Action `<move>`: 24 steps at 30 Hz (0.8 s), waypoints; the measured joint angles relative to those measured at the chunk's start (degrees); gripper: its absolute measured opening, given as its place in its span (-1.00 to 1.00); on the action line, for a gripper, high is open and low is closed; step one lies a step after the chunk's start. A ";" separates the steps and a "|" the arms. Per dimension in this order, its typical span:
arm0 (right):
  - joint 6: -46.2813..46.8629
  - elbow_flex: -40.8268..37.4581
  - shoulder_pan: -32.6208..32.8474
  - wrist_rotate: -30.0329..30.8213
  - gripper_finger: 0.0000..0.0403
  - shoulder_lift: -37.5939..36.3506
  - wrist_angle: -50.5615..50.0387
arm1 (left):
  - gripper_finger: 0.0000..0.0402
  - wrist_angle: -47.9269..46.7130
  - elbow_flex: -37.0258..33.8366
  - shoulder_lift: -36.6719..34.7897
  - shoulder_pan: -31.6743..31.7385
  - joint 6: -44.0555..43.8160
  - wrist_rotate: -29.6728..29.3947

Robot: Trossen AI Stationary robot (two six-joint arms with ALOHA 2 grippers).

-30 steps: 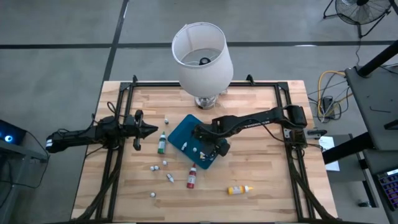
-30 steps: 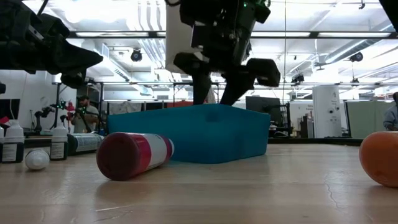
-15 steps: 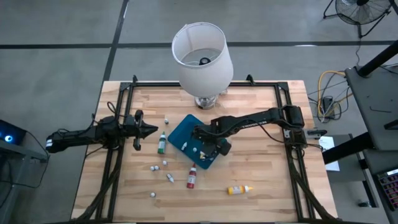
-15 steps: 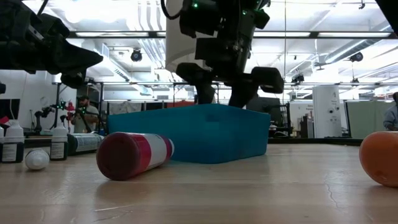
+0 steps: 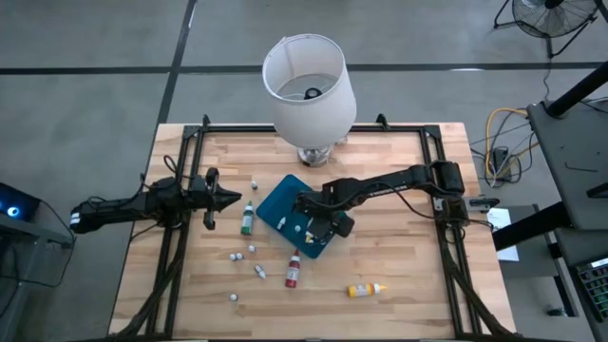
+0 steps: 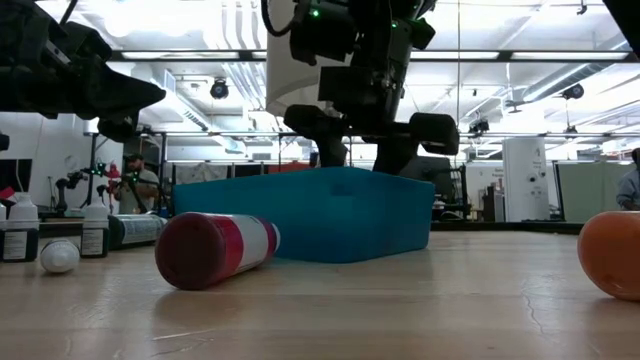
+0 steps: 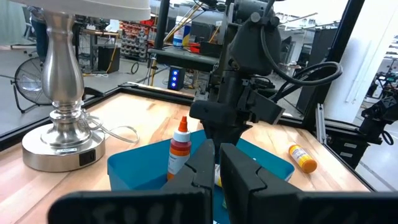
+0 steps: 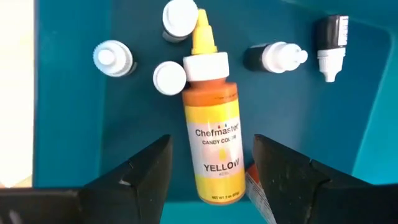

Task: Pick & Place food coloring
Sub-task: Remove the large yellow food coloring bottle from the blue container

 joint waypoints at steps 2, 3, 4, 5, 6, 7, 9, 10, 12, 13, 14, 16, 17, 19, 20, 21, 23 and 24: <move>-0.23 -0.34 -0.14 0.04 0.07 0.00 0.01 | -1.00 0.00 0.00 -0.02 0.00 0.00 0.00; -0.25 -0.55 -0.18 0.05 0.07 0.00 0.00 | -1.00 0.00 0.00 0.00 0.00 0.00 0.00; -0.27 -0.77 -0.21 0.08 0.07 0.00 0.04 | -1.00 0.00 0.00 0.00 0.02 0.00 0.00; -0.31 -0.98 -0.21 0.08 0.07 0.00 0.04 | -1.00 0.00 0.00 0.00 0.02 0.00 0.02; -0.46 -1.20 -0.19 0.08 0.07 0.00 0.08 | -1.00 0.00 0.00 -0.01 0.00 0.00 0.01; -0.47 -1.38 -0.18 0.06 0.07 0.00 0.20 | -1.00 0.00 0.00 0.00 0.00 0.00 0.00; -0.47 -1.66 -0.16 0.06 0.07 0.00 0.41 | -1.00 0.00 0.00 0.00 0.00 0.00 0.01; -0.47 -1.75 -0.18 0.06 0.07 0.00 0.60 | -1.00 0.01 0.00 0.00 0.01 0.00 0.01; -0.50 -2.03 -0.18 0.08 0.07 0.00 1.64 | -1.00 0.02 0.00 0.00 0.02 0.00 0.00; -0.61 -2.09 -0.20 0.08 0.07 0.00 1.97 | -1.00 0.01 0.00 -0.01 0.01 -0.01 0.01; -0.69 -2.13 -0.18 0.10 0.07 0.00 2.22 | -1.00 0.00 0.01 0.00 0.01 -0.01 0.00; -0.71 -2.15 -0.23 0.08 0.07 0.00 2.84 | -1.00 0.02 0.00 0.00 0.01 -0.01 0.00; -0.69 -2.15 -0.23 0.08 0.07 0.00 2.86 | -1.00 0.02 0.00 0.00 0.00 0.00 0.01; -0.71 -2.15 -0.36 0.08 0.07 0.00 2.86 | -1.00 0.02 0.00 0.00 0.00 0.00 0.00; -0.71 -2.19 -0.39 0.09 0.07 0.00 2.88 | -1.00 0.02 0.00 0.00 0.02 0.00 0.02; -0.69 -2.23 -0.47 0.09 0.07 0.00 2.92 | -1.00 0.02 0.00 0.00 0.00 0.00 0.02; -0.69 -2.24 -0.67 0.08 0.07 0.00 2.99 | -1.00 0.02 0.00 0.00 0.01 0.00 0.01; -0.69 -2.28 -0.76 0.08 0.07 0.00 3.01 | -1.00 0.02 0.00 0.00 0.02 0.00 0.02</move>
